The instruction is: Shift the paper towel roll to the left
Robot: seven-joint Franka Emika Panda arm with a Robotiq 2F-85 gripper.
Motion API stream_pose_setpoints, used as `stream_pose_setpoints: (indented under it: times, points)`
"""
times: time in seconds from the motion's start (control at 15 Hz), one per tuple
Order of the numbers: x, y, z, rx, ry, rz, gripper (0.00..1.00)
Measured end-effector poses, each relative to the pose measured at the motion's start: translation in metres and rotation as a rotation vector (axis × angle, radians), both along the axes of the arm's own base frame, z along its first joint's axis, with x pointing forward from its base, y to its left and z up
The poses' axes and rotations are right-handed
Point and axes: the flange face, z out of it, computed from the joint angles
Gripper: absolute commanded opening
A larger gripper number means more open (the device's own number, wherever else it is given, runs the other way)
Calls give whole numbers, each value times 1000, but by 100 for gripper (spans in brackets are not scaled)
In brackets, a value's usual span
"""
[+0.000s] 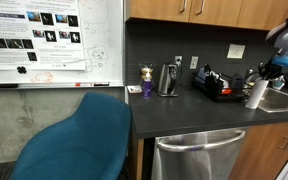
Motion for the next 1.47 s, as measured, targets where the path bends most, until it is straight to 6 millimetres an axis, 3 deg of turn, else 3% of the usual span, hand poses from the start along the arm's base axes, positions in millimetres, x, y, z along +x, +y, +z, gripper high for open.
stream_pose_setpoints:
  times: [0.53, 1.07, 1.13, 1.47]
  points:
    - [40, 47, 11, 6, 44, 87, 48]
    - [64, 119, 17, 22, 67, 188, 48]
    - [71, 149, 18, 9, 68, 222, 23]
    - [81, 182, 19, -8, 71, 258, 23]
